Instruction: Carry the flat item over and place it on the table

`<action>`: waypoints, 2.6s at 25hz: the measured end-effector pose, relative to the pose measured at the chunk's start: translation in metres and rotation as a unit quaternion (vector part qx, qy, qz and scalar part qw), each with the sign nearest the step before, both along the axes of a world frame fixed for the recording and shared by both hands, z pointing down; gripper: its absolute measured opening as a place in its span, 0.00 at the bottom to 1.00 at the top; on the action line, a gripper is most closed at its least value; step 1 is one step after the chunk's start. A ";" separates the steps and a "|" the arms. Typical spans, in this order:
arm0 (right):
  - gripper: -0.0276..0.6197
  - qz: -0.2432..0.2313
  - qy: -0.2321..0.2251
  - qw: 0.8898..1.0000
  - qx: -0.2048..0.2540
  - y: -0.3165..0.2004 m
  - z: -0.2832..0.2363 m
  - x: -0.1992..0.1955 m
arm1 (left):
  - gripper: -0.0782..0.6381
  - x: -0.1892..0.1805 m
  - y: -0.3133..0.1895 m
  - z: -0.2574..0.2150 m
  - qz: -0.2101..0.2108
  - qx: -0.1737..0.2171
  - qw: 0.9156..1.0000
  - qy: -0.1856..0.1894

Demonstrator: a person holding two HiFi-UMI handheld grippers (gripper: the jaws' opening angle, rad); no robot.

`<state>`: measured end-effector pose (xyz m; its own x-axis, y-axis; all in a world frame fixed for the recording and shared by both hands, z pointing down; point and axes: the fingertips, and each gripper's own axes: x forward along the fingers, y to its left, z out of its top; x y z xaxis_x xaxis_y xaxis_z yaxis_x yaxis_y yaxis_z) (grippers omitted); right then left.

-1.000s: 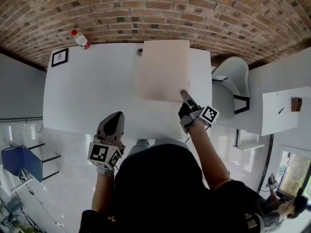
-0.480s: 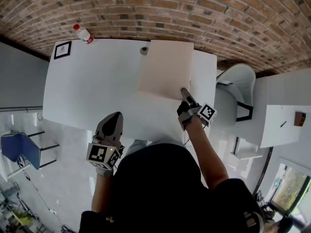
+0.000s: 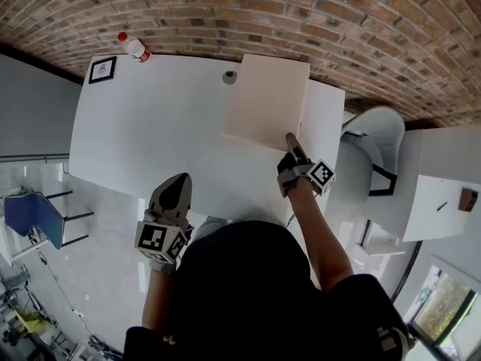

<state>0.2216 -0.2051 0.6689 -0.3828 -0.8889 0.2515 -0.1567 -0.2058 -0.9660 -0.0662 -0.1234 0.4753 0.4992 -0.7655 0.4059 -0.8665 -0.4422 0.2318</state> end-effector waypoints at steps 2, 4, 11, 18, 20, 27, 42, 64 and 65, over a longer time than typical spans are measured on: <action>0.51 0.006 0.007 1.000 0.000 -0.002 0.006 0.008 | 0.11 0.003 -0.001 0.001 0.000 -0.002 1.000 -0.003; 0.50 0.007 0.015 1.000 0.004 -0.006 0.011 0.014 | 0.11 0.006 -0.002 0.001 0.001 -0.005 1.000 -0.006; 0.54 -0.016 0.067 0.998 -0.013 -0.010 0.033 0.021 | 0.11 0.016 -0.002 0.002 0.005 -0.011 1.000 -0.015; 0.60 -0.036 0.106 0.993 -0.047 -0.007 0.054 0.022 | 0.11 0.017 0.004 0.004 -0.001 -0.017 1.000 -0.022; 0.62 -0.041 0.114 0.991 -0.053 -0.007 0.058 0.023 | 0.11 0.017 0.006 0.006 -0.002 -0.018 1.000 -0.025; 0.68 -0.065 0.190 0.977 -0.073 -0.001 0.072 0.029 | 0.11 0.010 0.013 0.010 0.014 -0.011 0.998 -0.054; 0.66 -0.116 0.426 0.897 -0.012 0.005 0.013 0.035 | 0.11 -0.002 0.021 0.001 -0.015 0.011 1.000 -0.005; 0.06 -0.277 0.539 0.736 0.301 0.037 -0.203 -0.128 | 0.11 -0.028 0.019 -0.047 -0.032 0.089 0.995 0.034; 0.06 -0.287 0.533 0.731 0.315 0.042 -0.211 -0.137 | 0.11 -0.028 0.018 -0.051 -0.031 0.093 0.995 0.034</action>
<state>0.0844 -0.1635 0.4577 -0.6224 -0.7275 0.2887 -0.7761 0.6214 -0.1075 -0.0945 -0.1051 0.4247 0.4706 -0.8542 0.2213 -0.8783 -0.4296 0.2097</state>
